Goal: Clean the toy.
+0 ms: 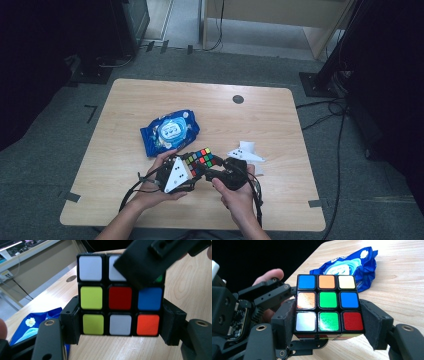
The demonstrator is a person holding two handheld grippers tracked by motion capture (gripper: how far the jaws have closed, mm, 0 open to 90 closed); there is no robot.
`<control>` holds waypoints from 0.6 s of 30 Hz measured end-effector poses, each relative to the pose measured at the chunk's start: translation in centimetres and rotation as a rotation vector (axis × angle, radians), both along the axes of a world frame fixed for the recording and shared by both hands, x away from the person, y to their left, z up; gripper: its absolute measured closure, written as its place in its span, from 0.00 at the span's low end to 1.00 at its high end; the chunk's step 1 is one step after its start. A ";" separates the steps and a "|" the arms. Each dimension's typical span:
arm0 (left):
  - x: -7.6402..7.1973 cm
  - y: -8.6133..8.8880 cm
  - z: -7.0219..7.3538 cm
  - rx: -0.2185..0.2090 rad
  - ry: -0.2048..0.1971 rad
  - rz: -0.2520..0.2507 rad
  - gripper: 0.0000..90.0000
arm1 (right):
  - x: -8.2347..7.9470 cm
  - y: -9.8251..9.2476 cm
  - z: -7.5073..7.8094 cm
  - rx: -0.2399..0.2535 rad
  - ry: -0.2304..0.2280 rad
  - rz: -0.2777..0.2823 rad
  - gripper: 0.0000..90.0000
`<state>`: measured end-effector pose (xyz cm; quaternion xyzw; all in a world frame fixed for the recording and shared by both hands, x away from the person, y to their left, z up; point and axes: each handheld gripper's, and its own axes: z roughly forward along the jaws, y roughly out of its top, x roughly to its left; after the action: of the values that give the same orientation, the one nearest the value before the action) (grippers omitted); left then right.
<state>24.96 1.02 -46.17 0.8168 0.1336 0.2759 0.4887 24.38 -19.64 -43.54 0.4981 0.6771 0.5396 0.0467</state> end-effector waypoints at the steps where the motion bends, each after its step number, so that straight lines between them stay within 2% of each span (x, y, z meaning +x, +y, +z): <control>1: -0.1 -0.1 0.1 0.003 -0.007 0.000 0.35 | 0.0 0.2 -0.1 -0.014 0.006 0.007 0.38; 5: -0.2 -0.3 0.3 0.016 -0.016 0.003 0.34 | -0.1 0.8 -0.4 -0.032 0.012 0.017 0.38; 8: -0.1 0.3 0.5 -0.020 0.001 -0.019 0.37 | -0.1 0.8 -0.4 -0.030 0.005 0.030 0.38; 11: 0.2 0.7 0.7 -0.050 0.021 -0.021 0.38 | 0.1 0.6 -0.1 0.012 -0.006 0.049 0.37; 14: 0.8 1.4 0.9 -0.083 0.059 -0.005 0.38 | 0.1 -0.3 0.7 0.071 -0.039 0.051 0.33; 17: 1.9 2.6 1.2 -0.151 0.127 0.033 0.38 | -0.1 -1.2 1.1 0.092 -0.087 0.027 0.34; 18: 2.3 3.0 1.4 -0.172 0.154 0.055 0.38 | -0.1 -1.4 0.9 0.085 -0.098 0.021 0.35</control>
<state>27.26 4.01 -44.80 0.7867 0.2162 0.2133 0.5374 24.28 -20.99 -42.61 0.4657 0.6557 0.5920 0.0531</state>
